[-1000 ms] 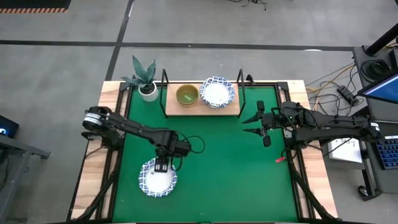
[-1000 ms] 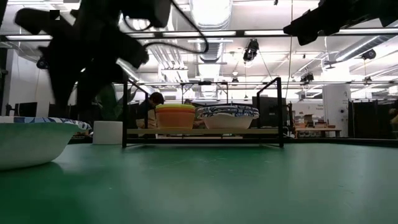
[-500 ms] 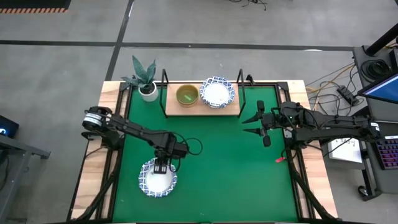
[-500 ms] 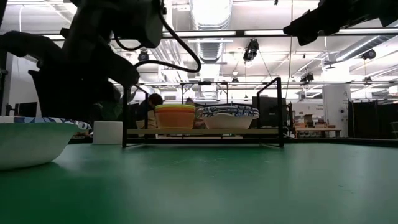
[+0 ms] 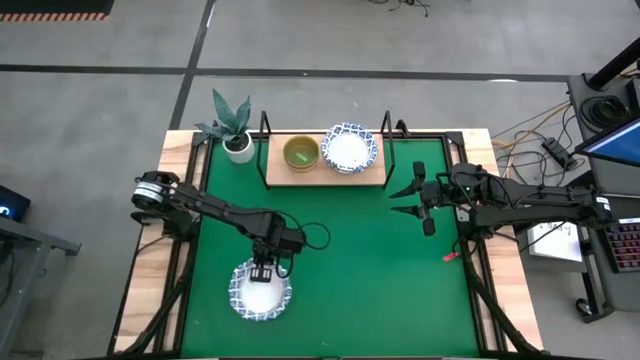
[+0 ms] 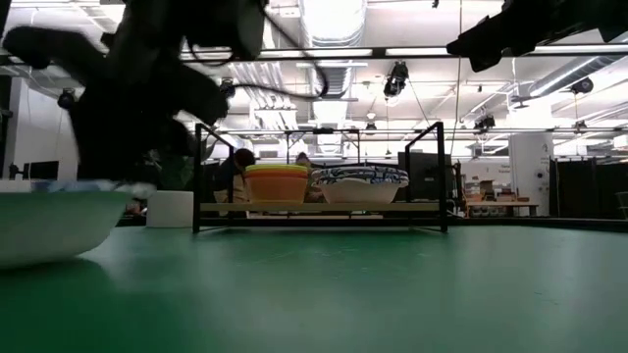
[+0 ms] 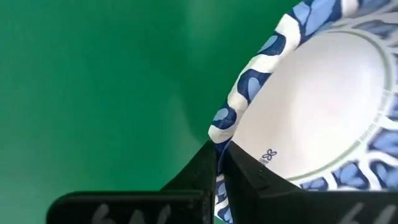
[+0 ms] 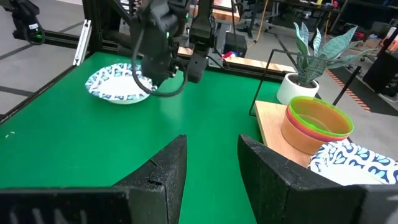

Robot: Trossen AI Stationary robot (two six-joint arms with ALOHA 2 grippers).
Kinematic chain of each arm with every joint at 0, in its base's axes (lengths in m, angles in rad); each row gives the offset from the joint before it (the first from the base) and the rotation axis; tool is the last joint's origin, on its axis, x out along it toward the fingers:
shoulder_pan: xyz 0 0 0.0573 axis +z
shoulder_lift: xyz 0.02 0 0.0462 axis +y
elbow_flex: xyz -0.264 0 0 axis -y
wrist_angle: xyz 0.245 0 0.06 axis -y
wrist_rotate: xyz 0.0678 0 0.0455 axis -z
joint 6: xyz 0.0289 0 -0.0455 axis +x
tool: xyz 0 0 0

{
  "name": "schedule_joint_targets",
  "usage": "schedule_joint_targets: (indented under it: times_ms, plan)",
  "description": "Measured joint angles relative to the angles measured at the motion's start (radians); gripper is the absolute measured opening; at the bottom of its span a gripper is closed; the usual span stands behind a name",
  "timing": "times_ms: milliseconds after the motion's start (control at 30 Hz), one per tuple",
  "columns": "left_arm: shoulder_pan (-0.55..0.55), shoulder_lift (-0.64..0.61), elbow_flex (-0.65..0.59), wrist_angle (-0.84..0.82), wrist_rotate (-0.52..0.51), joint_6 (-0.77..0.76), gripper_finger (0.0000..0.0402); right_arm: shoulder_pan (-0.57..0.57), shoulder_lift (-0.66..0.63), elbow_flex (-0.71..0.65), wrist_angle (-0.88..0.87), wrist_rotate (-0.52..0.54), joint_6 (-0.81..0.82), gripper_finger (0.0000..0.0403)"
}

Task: Place and stack bowls onto a shelf
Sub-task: Stack the blue patterned bowl on top of the other blue patterned bowl on the shelf

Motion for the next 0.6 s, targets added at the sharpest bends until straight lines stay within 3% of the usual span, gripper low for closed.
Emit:
schedule_joint_targets:
  times_ms: [300,600]
  plan:
    - [0.068,-0.040,0.181,0.140,-0.009,0.089,0.0000,0.000,0.000,0.000,0.000,0.000,0.000,0.0132]
    - [0.220,-0.042,0.332,0.453,-0.179,0.287,0.0000,0.000,0.000,0.000,0.000,0.000,0.008,0.0132]
